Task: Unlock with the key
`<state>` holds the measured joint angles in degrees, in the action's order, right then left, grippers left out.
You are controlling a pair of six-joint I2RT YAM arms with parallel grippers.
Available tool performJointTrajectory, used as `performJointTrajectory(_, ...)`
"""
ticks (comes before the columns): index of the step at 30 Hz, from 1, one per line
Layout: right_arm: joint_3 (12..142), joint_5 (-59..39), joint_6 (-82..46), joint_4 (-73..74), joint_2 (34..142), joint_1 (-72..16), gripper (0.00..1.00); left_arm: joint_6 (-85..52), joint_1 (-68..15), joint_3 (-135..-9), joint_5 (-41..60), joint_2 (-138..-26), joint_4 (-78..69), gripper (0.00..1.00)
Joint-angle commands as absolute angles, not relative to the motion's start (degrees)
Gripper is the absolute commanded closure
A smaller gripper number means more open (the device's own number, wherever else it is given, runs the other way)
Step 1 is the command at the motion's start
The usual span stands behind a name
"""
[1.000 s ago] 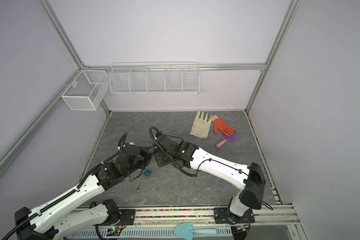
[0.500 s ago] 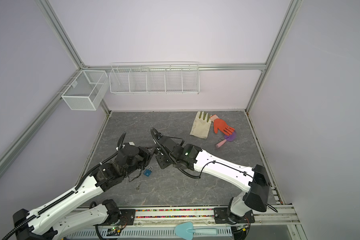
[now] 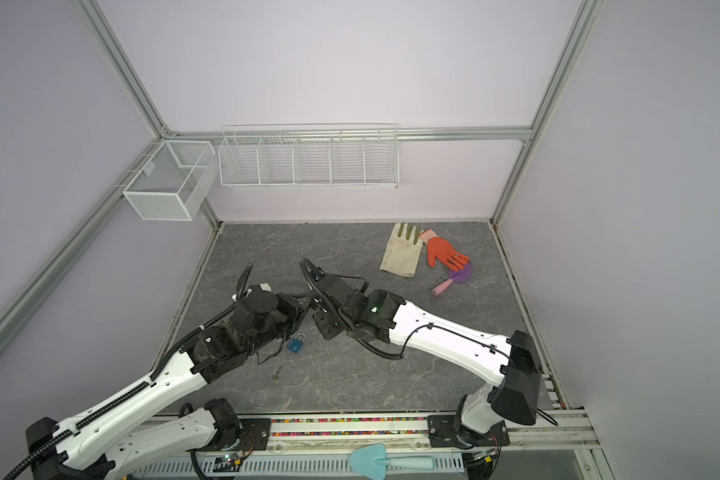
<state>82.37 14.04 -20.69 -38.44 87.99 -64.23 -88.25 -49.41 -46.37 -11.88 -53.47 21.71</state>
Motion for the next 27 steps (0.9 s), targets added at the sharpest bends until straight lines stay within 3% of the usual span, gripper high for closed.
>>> performJointTrajectory(1,83.82,12.78,-18.99,-37.04,87.56,-64.34,0.93,-86.7,-49.68,-46.2,-9.25,-53.11,21.99,1.0)
performJointTrajectory(7,83.49,4.74,-23.36,-34.06,85.55,-62.89,0.94,-85.98,-49.48,-44.21,-7.81,-52.39,20.21,1.0)
performJointTrajectory(22,84.87,14.87,-21.73,-44.58,86.39,-64.69,0.93,-84.3,-47.04,-44.48,-7.04,-52.32,21.38,1.0)
performJointTrajectory(27,84.21,12.87,-22.45,-44.48,86.66,-65.09,0.93,-84.7,-46.37,-44.38,-6.36,-52.31,21.2,1.0)
